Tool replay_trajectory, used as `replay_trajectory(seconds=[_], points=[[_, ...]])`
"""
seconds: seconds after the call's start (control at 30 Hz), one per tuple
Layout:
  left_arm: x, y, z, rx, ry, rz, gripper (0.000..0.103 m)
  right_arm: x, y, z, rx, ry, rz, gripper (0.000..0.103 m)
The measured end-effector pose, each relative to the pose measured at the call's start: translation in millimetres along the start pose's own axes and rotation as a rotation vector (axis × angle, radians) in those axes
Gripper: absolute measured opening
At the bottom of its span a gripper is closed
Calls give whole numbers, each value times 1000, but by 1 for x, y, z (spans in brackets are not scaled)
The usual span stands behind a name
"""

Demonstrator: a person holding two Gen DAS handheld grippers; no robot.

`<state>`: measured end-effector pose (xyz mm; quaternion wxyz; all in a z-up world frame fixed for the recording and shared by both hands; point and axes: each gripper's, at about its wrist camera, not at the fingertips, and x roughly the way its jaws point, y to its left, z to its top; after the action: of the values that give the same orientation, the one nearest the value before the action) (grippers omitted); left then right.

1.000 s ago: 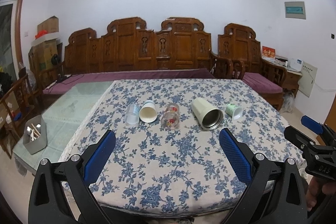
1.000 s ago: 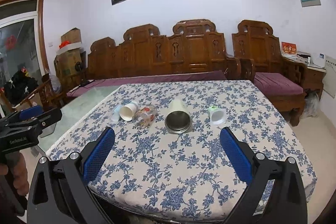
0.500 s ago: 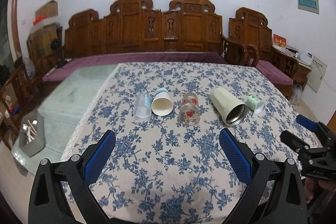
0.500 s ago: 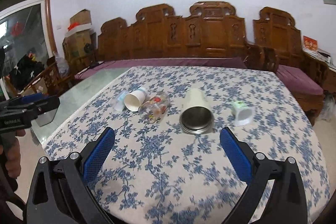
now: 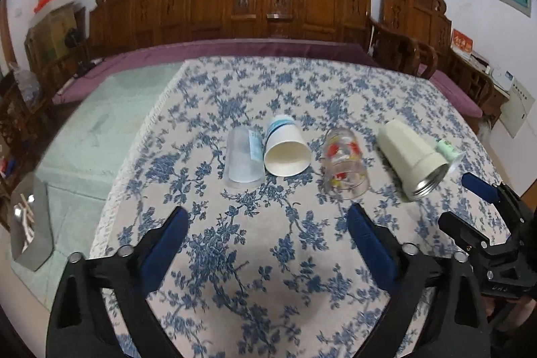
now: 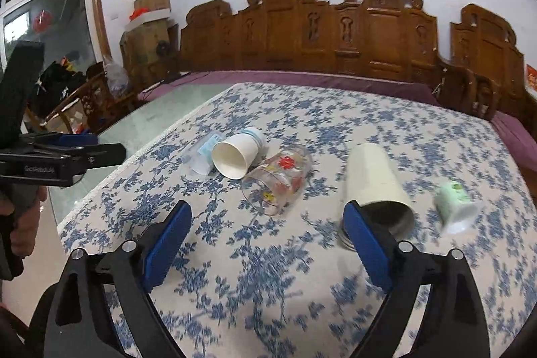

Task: Flip cup upside down
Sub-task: 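Move the right tool toward the clear plastic cup and close around it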

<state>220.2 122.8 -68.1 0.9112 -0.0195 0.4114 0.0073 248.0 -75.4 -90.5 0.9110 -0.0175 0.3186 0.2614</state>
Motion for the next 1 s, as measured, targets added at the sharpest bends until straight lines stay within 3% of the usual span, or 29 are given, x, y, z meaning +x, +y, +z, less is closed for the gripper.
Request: replay_trajectory(seconds=[0.17,0.57,0.9,1.0], points=[[44,17,16,-17,76,-10,81,30,4,1,-10,35,31,85],[136,39,64,-49,194,1,71,56,2,-14,-18,84,78,85],[178,50,62,-112,293,-32,53,45,-1,-12,-13,76,112,85],[180,49,60,-114,288,-34,53,41,-3,-12,-11,79,112,85]])
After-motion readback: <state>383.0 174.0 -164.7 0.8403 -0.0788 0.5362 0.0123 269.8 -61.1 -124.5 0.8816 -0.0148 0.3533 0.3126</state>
